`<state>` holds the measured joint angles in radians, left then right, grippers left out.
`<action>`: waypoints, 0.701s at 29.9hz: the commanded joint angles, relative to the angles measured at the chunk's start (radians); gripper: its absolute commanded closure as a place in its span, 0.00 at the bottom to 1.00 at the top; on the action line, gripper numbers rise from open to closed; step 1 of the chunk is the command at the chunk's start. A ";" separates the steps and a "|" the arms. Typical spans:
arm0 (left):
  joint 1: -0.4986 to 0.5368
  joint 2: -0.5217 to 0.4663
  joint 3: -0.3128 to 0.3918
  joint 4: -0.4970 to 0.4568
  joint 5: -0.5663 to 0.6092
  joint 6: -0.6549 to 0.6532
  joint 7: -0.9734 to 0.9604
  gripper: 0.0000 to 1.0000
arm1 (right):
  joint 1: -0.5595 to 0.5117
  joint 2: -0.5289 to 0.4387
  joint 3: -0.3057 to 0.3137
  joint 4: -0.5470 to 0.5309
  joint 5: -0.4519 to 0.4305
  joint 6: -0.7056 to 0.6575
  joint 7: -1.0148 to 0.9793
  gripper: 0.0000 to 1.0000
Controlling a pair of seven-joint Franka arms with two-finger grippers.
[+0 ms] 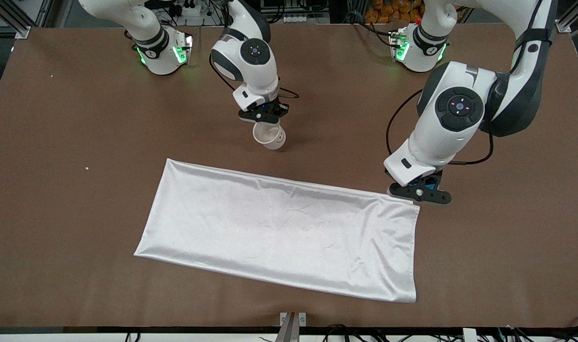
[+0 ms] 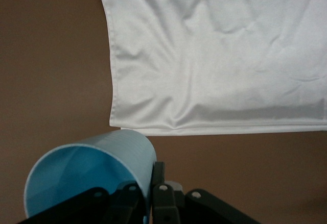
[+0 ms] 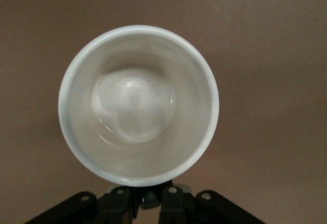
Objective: Place blue cup into white mug on table
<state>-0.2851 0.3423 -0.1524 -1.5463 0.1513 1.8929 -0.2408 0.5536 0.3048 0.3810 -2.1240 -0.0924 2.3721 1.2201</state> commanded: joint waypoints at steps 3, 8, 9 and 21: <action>0.003 -0.034 -0.027 -0.028 -0.001 -0.020 -0.057 1.00 | 0.023 0.085 -0.007 0.022 -0.128 0.004 0.165 1.00; 0.004 -0.040 -0.050 -0.028 -0.001 -0.020 -0.083 1.00 | 0.042 0.117 -0.007 0.048 -0.138 0.003 0.200 1.00; 0.003 -0.040 -0.052 -0.028 -0.001 -0.020 -0.091 1.00 | 0.043 0.123 -0.007 0.053 -0.139 0.004 0.205 1.00; 0.009 -0.062 -0.079 -0.026 -0.025 -0.021 -0.137 1.00 | 0.049 0.143 -0.008 0.073 -0.138 -0.001 0.230 0.01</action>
<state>-0.2865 0.3255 -0.2178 -1.5482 0.1499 1.8830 -0.3442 0.5890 0.4183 0.3806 -2.0739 -0.2145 2.3729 1.4240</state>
